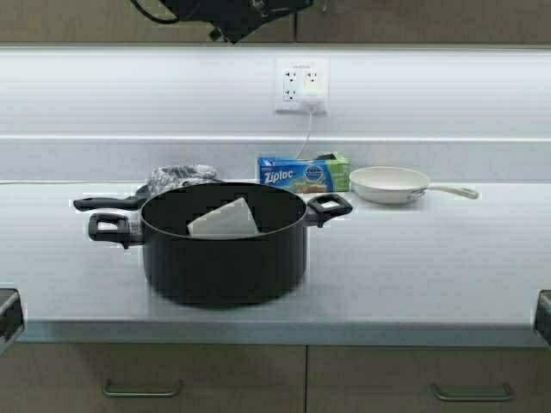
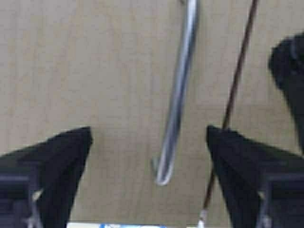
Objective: Open the cabinet, put the pot inside, then close it
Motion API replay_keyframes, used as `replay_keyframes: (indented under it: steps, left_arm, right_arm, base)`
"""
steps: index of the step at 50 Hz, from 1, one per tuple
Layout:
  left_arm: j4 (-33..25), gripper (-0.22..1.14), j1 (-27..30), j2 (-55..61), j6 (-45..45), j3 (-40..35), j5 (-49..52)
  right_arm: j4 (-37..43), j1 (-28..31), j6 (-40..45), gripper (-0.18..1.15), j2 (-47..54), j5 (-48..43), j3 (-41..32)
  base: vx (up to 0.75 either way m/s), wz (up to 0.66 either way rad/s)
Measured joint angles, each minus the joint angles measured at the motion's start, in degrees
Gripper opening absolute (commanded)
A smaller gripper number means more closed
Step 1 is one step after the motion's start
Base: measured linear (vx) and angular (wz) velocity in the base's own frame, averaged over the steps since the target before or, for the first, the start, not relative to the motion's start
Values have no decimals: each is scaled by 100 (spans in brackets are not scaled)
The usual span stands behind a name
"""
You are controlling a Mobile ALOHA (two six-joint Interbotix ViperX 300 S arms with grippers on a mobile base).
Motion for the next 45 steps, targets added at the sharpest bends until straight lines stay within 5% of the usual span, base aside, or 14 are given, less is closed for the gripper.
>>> replay_keyframes:
  steps: [11, 15, 19, 23, 26, 29, 33, 45]
  left_arm:
    - [-18, 98, 9, 97, -9, -202, -9]
    - [-26, 86, 35, 123, -9, -255, 18]
    - [-35, 56, 88, 123, 35, -272, 79]
    - [-26, 8, 97, 123, 70, -299, 229]
    - [-18, -15, 79, 123, 35, -343, 316]
    - [9, -9, 97, 114, 70, -343, 404]
    - [44, 9, 105, 97, 123, -343, 571]
    - [141, 3, 97, -422, 193, 158, 1037]
  right_arm:
    - [9, -18, 0, 101, 97, 70, -158]
    - [9, -18, 0, 94, 132, 70, -211]
    - [18, -35, -9, 73, 167, 70, -246]
    - [18, -79, -9, 31, 176, 132, -281]
    - [9, -53, -44, 2, 202, 246, -343]
    - [0, -44, -18, -9, 193, 343, -369]
    - [0, -53, -9, 5, 176, 387, -360]
    - [0, -79, -26, 7, -334, 984, 35]
  base:
    - [0, 0]
    - [-1, 0]
    - [-1, -1]
    - [-1, 0]
    - [-2, -1]
    - [-2, 0]
    - [0, 1]
    - [0, 0]
